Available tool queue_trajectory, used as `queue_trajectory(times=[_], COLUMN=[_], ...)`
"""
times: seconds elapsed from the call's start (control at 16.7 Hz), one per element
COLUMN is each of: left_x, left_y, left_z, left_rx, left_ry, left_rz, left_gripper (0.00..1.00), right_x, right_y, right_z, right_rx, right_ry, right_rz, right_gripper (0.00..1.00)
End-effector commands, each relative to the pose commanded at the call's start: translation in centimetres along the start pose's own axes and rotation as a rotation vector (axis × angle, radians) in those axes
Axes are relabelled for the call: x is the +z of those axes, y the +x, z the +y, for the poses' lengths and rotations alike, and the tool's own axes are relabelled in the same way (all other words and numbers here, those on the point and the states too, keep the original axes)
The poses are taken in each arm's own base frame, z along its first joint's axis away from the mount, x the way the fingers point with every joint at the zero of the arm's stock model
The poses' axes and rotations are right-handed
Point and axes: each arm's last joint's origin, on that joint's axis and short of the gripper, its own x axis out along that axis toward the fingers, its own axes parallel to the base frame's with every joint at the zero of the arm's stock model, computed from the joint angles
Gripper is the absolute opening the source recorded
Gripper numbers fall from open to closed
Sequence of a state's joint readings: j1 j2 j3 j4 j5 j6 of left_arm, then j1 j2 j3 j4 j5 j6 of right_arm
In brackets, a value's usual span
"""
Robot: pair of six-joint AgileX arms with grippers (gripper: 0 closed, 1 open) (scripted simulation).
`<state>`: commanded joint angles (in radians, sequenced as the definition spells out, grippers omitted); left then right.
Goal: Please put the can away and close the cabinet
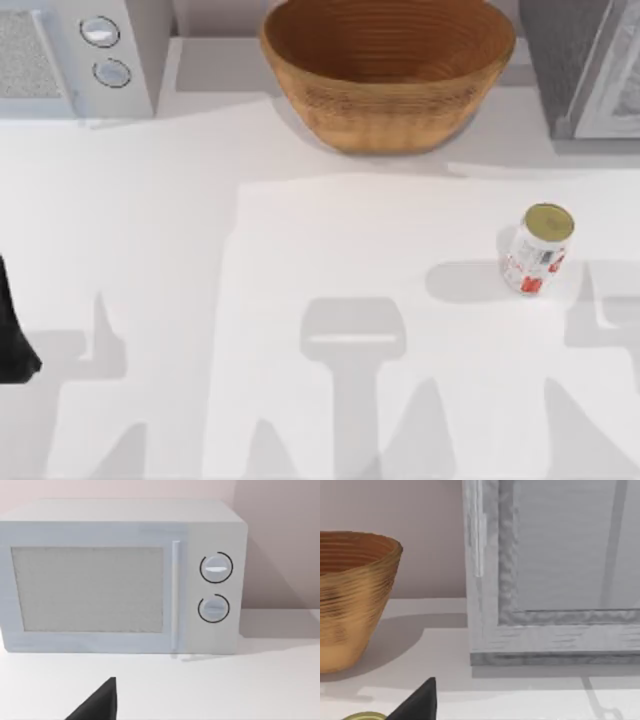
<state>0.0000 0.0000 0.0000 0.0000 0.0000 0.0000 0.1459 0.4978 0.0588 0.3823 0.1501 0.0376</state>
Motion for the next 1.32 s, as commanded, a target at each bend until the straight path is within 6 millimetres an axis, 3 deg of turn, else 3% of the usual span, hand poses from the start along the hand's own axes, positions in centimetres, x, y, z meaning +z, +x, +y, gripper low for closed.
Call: queue_trajectory(times=[0.3,0.66,1.08,1.32], left_x=[0.0,0.0,0.0,0.0], left_y=[0.0,0.0,0.0,0.0], left_z=[0.0,0.0,0.0,0.0], left_rx=[0.000,0.000,0.000,0.000], left_ry=[0.000,0.000,0.000,0.000], left_rz=[0.000,0.000,0.000,0.000], left_gripper=[1.00,1.00,1.00,1.00], right_x=[-0.8,-4.9,-10.7,-12.3], right_y=[3.5,6.8,7.2,6.9], right_z=[2.6,6.8,10.2,10.8], right_rx=[-0.003,-0.005,-0.007,-0.007], right_ry=[0.007,0.001,-0.016,-0.021], right_rz=[0.048,0.099,0.133,0.139], right_gripper=[1.00,1.00,1.00,1.00])
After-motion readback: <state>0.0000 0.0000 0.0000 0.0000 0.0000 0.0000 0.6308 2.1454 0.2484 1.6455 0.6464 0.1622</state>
